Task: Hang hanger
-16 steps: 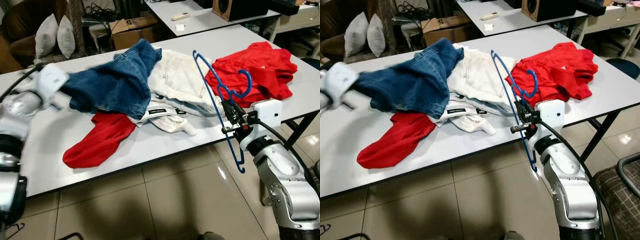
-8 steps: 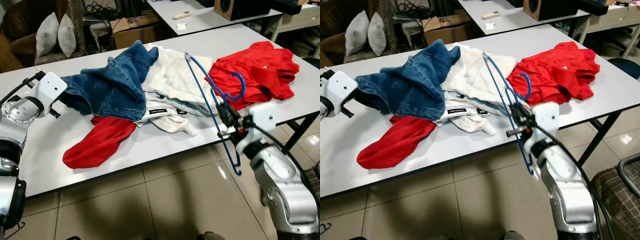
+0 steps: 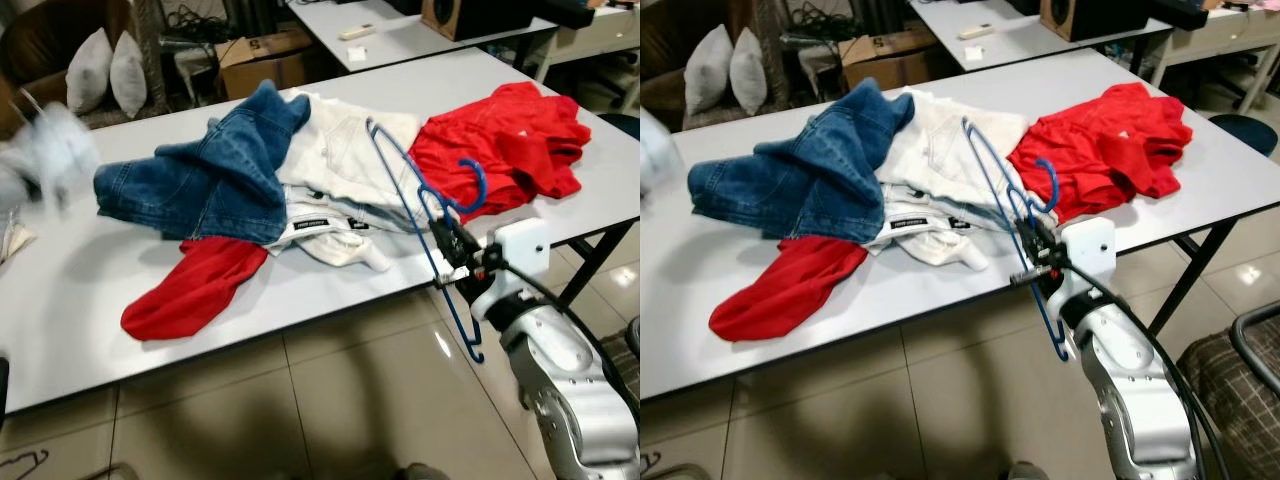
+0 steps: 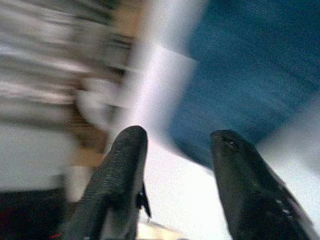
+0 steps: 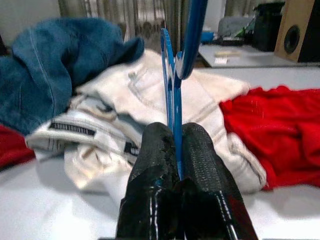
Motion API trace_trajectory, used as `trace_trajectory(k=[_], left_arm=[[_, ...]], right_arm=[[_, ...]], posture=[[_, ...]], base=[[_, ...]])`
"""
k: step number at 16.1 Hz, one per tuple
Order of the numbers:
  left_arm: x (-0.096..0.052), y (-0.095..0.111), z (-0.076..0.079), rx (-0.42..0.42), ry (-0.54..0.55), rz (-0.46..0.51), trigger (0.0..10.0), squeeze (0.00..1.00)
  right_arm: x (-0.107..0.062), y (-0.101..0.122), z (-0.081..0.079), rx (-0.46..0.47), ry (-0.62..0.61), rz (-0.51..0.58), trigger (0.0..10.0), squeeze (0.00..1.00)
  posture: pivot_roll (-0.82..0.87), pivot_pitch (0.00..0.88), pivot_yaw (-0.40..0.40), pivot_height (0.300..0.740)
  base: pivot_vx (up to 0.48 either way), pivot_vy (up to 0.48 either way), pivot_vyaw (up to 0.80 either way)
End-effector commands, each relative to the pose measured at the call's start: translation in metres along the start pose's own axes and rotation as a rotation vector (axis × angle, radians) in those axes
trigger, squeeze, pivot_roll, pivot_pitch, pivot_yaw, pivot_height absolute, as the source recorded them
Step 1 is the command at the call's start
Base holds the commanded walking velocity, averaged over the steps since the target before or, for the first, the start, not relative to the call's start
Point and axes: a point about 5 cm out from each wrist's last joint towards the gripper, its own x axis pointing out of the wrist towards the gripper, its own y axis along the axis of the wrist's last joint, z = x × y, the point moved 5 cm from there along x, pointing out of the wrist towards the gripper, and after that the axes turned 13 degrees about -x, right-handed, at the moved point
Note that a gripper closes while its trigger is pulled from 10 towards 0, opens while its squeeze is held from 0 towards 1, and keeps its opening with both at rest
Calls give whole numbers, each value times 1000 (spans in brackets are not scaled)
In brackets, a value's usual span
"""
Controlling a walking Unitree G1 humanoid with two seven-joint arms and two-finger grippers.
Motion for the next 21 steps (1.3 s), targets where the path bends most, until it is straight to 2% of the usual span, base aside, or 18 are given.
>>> trace_trajectory(k=[1, 2, 4, 5, 7, 8, 9, 10, 12, 14, 18, 19, 21], left_arm=[[-2, -12, 20, 4, -123, -21, 10000, 1000], [0, 5, 31, -65, -168, 104, 10000, 1000], [2, 34, 52, -104, -242, 281, 10000, 1000], [5, 41, 61, -94, -261, 308, 10000, 1000], [18, 57, 93, -34, -295, 346, 10000, 1000], [22, 64, 105, -36, -314, 371, 10000, 1000], [28, 70, 117, -6, -320, 371, 10000, 545], [30, 72, 121, 14, -315, 361, 10000, 24], [39, 73, 125, 54, -272, 323, 10000, 0], [47, 79, 117, 49, -173, 315, 10000, 0], [56, 77, 101, 105, -25, 243, 10000, 0], [58, 72, 97, 140, 15, 202, 10000, 0], [59, 70, 100, 152, -4, 191, 10000, 0]], right_arm=[[1, 4, -3, -17, 12, 13, 10000, 0], [0, 4, -2, -18, 6, 16, 10000, 0], [0, 5, 0, -14, -4, 22, 10000, 0], [0, 5, -1, -14, -4, 23, 10000, 0], [2, 6, -8, -17, 10, 29, 10000, 0], [3, 7, -12, -19, 16, 32, 10000, 0], [5, 8, -16, -14, 21, 38, 10000, 0], [6, 9, -18, -12, 24, 40, 10000, 0], [6, 10, -25, -7, 39, 43, 10000, 0], [5, 8, -29, -4, 44, 39, 10000, 0], [4, 8, -35, -4, 44, 32, 10000, 0], [4, 7, -37, -3, 47, 27, 10000, 0], [4, 6, -39, -6, 54, 22, 10000, 0]], posture=[[-45, 0, 120, 740], [-41, 0, 117, 740], [-38, 0, 112, 740], [-37, 0, 110, 740], [-42, 0, 112, 740], [-44, 0, 113, 740], [-48, 0, 117, 740], [-50, 0, 118, 740], [-58, 0, 122, 740], [-64, 0, 125, 740], [-74, 0, 128, 740], [-76, 0, 127, 740], [-82, 0, 131, 740]], base=[[0, 0, 0], [0, 0, 0], [0, 0, 0], [0, 0, 0], [0, 0, 0], [0, 0, 0], [0, 0, 0], [0, 0, 0], [0, 0, 0], [0, 0, 0], [0, 0, 0], [0, 0, 0], [0, 0, 0]])
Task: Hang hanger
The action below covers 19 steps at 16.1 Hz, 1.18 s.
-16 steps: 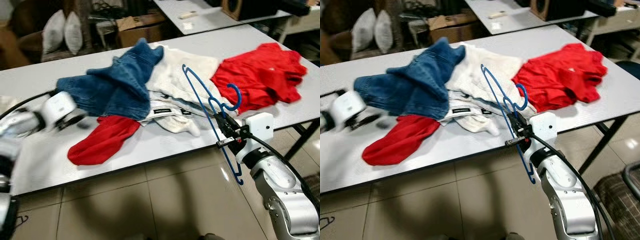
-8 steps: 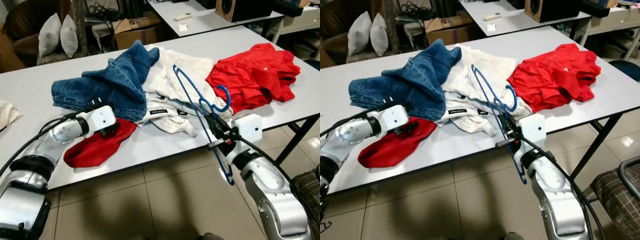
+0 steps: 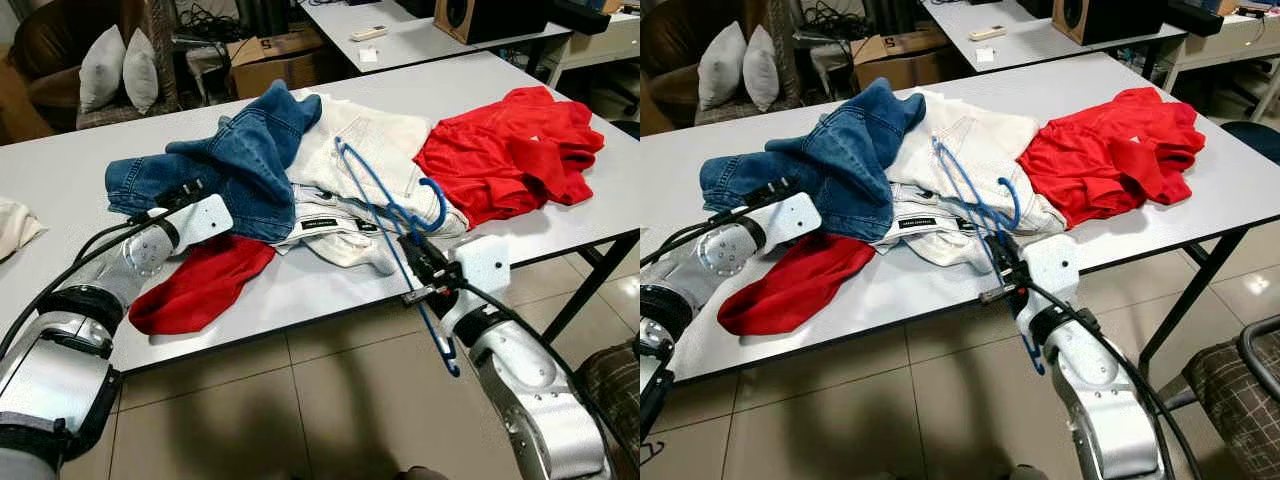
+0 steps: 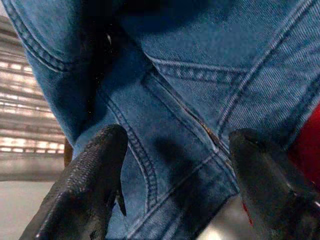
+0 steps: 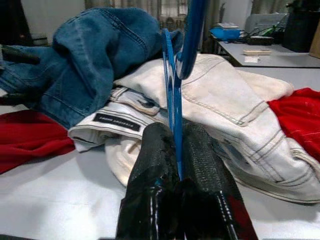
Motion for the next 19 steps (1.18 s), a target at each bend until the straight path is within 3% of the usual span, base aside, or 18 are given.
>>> trace_trajectory(k=[1, 3, 5, 6, 8, 9, 10, 11, 12, 14, 19], left_arm=[[0, -1, 3, 9, -35, -8, 10000, 0], [-1, 0, 9, -74, -87, 9, 10000, 0], [1, -2, 12, -278, -83, -2, 10000, 0], [2, -5, 13, -308, -76, -24, 10000, 0], [4, -10, 16, -492, -52, -62, 10000, 0], [4, -13, 19, -593, -51, -81, 9490, 0], [5, -17, 23, -656, -47, -107, 2431, 0], [4, -18, 25, -677, -50, -113, 0, 0], [5, -19, 26, -694, -43, -121, 0, 0], [8, -8, 29, -829, -65, -64, 0, 0], [12, 0, 39, -917, -91, -52, 0, 0]], right_arm=[[0, 3, -3, -6, 9, 7, 10000, 0], [-3, -3, -3, -6, 10, -13, 10000, 0], [-7, -10, -1, 8, -5, -35, 10000, 0], [-7, -11, 0, 14, -8, -36, 10000, 0], [-6, -12, 0, 30, -11, -38, 10000, 0], [-5, -13, 0, 34, -10, -40, 10000, 0], [-5, -13, -1, 36, -9, -41, 10000, 0], [-6, -13, -2, 37, -9, -42, 10000, 0], [-6, -13, -2, 38, -9, -42, 10000, 0], [-9, -14, -1, 42, -17, -47, 10000, 0], [-10, -16, 0, 45, -29, -54, 10000, 0]], posture=[[-86, 0, 134, 740], [-94, 0, 139, 740], [-98, 0, 135, 740], [-97, 0, 131, 740], [-98, 0, 130, 740], [-99, 0, 130, 740], [-99, 0, 129, 740], [-101, 0, 130, 740], [-101, 0, 130, 740], [-105, 0, 134, 740], [-109, 0, 137, 740]], base=[[0, 0, 0], [0, 0, 0], [0, 0, 0], [0, 0, 0], [0, 0, 0], [0, 0, 0], [0, 0, 0], [0, 0, 0], [0, 0, 0], [0, 0, 0], [0, 0, 0]])
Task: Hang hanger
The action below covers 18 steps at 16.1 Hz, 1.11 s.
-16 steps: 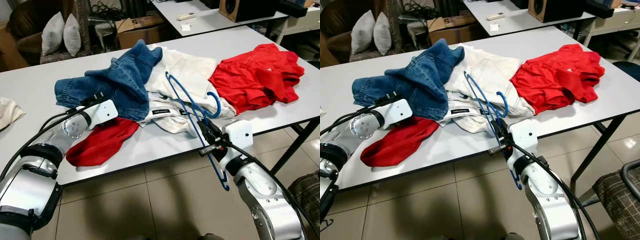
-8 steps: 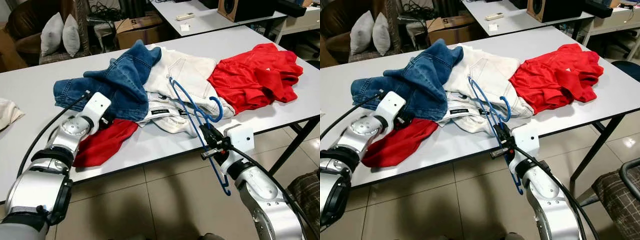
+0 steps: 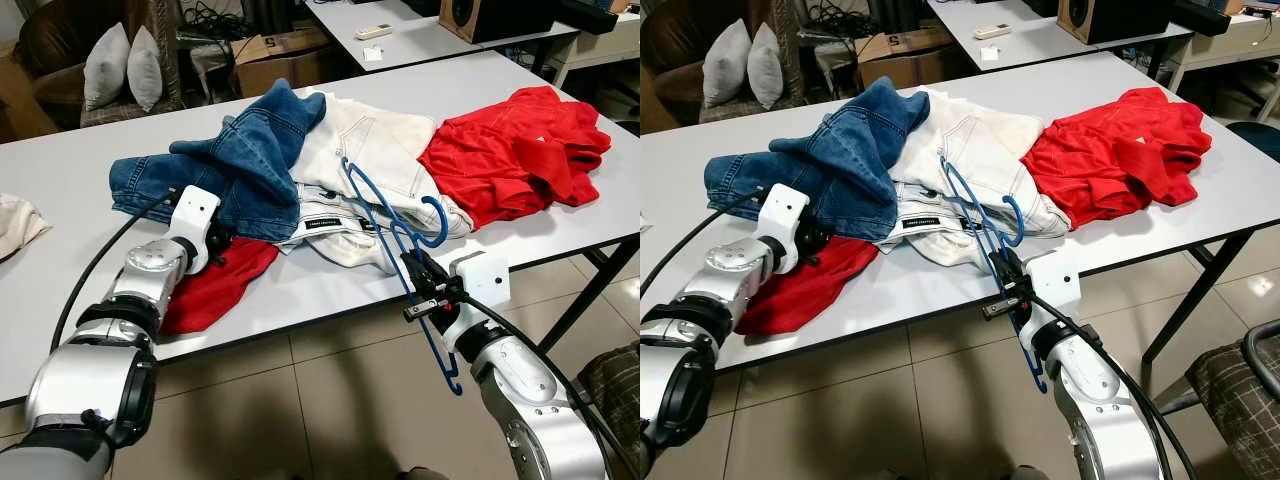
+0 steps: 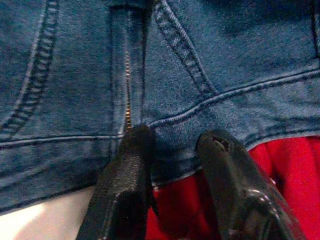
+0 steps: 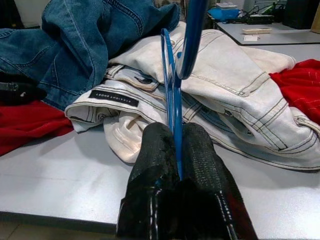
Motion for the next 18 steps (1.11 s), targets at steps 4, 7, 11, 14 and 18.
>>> trace_trajectory(k=[4, 7, 11, 14, 18], left_arm=[[3, 0, 4, -18, 17, -11, 0, 0], [2, 1, -5, -47, 93, 16, 0, 0], [2, 15, -8, -82, 116, 85, 0, 0], [1, 39, 1, -18, 4, 133, 0, 0], [-21, 110, 14, 164, -221, 222, 0, 0]], right_arm=[[1, 3, 2, 4, -17, 10, 10000, 0], [2, 2, 4, -3, -24, 10, 10000, 0], [4, 3, 5, -9, -37, 16, 10000, 0], [2, 9, 11, -15, -56, 34, 10000, 0], [-3, 9, 18, -44, -48, 34, 10000, 0]], posture=[[-115, 0, 140, 740], [-118, 0, 141, 740], [-117, 0, 146, 740], [-118, 0, 149, 740], [-103, 0, 136, 740]], base=[[0, 0, 0], [0, 0, 0], [0, 0, 0], [0, 0, 0], [0, 0, 0]])
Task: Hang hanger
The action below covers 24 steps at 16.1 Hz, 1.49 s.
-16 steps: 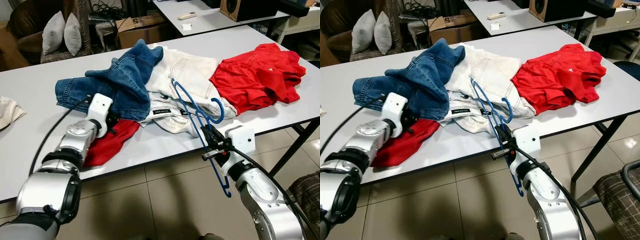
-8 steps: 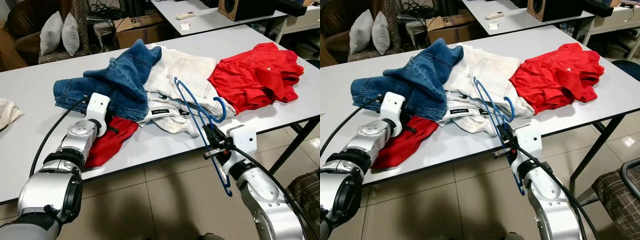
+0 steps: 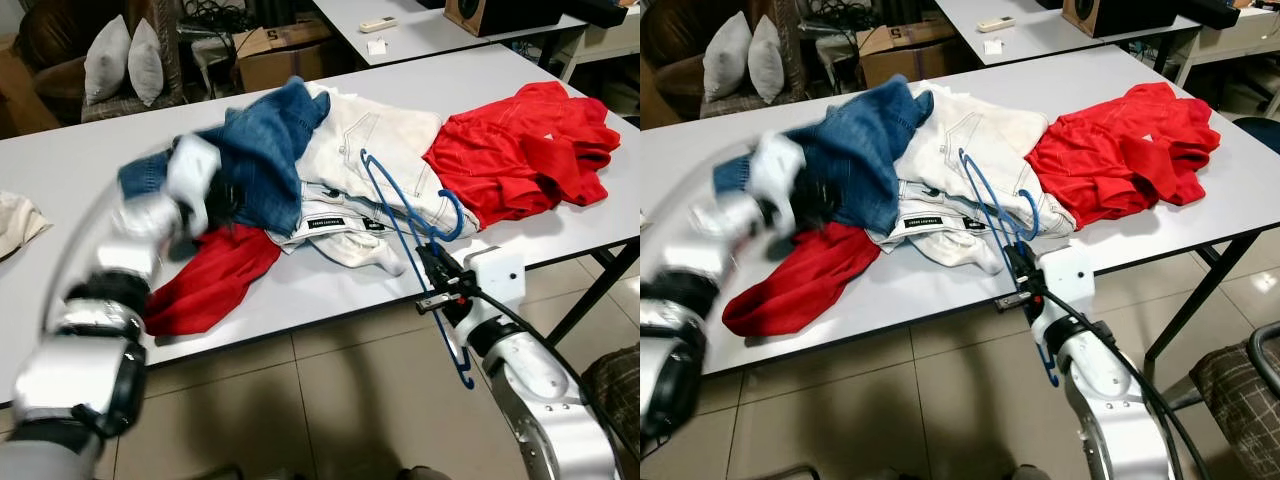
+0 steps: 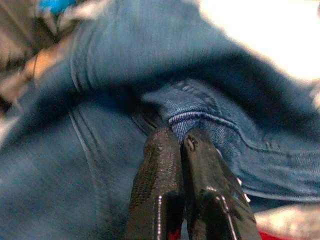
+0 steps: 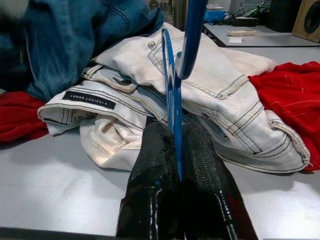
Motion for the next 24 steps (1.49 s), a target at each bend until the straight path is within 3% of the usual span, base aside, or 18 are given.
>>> trace_trajectory(k=[1, 3, 5, 6, 8, 9, 10, 11, 12, 15, 17, 19, 21, 24], left_arm=[[-2, 18, 2, 14, -35, 19, 0, 0], [-6, 33, 6, -23, -73, 28, 0, 0], [-13, 37, 26, -48, -177, -25, 0, 0], [-13, 16, 42, -20, -237, -102, 0, 0], [-11, -9, 53, 2, -258, -159, 0, 0], [-7, -23, 60, 23, -253, -184, 3882, 0], [-2, -31, 60, 61, -195, -200, 10000, 0], [1, -34, 53, 114, -138, -195, 10000, 55], [0, -35, 44, 173, -76, -195, 10000, 1000], [-8, -24, 38, 171, -42, -145, 10000, 1000], [-12, -30, 43, 167, -70, -160, 10000, 1000], [-20, -47, 65, 56, -170, -196, 10000, 1000], [-26, -62, 73, 36, -197, -258, 10000, 1000], [-28, -76, 55, 81, -48, -296, 10000, 1000]], right_arm=[[0, 7, 1, -5, 3, 29, 10000, 0], [0, 7, 3, -8, 5, 28, 10000, 0], [-1, 5, 5, -16, 7, 24, 10000, 0], [-1, 4, 4, -14, 12, 20, 10000, 0], [-1, 2, 1, -13, 18, 13, 10000, 0], [-1, 1, 0, -12, 20, 10, 10000, 0], [-1, 1, 0, -11, 19, 10, 10000, 0], [-1, 1, 1, -11, 13, 11, 10000, 0], [-2, 2, 3, -13, 1, 11, 10000, 0], [-5, 2, 5, -15, -13, 10, 10000, 0], [-6, 2, 4, -15, -13, 10, 10000, 0], [-6, 2, 3, -11, -14, 11, 10000, 0], [-5, 3, 3, -11, -11, 14, 10000, 0], [-4, 3, 3, -17, -6, 16, 10000, 0]], posture=[[-102, 0, 135, 740], [-96, 0, 132, 740], [-92, 0, 134, 740], [-92, 0, 135, 740], [-92, 0, 137, 740], [-96, 0, 141, 740], [-102, 0, 144, 740], [-109, 0, 149, 740], [-116, 0, 155, 740], [-131, 0, 165, 740], [-132, 0, 165, 740], [-127, 0, 161, 740], [-125, 0, 159, 740], [-122, 0, 154, 740]], base=[[0, 0, 0], [0, 0, 0], [0, 0, 0], [0, 0, 0], [0, 0, 0], [0, 0, 0], [0, 0, 0], [0, 0, 0], [0, 0, 0], [0, 0, 0], [0, 0, 0], [0, 0, 0], [0, 0, 0], [0, 0, 0]])
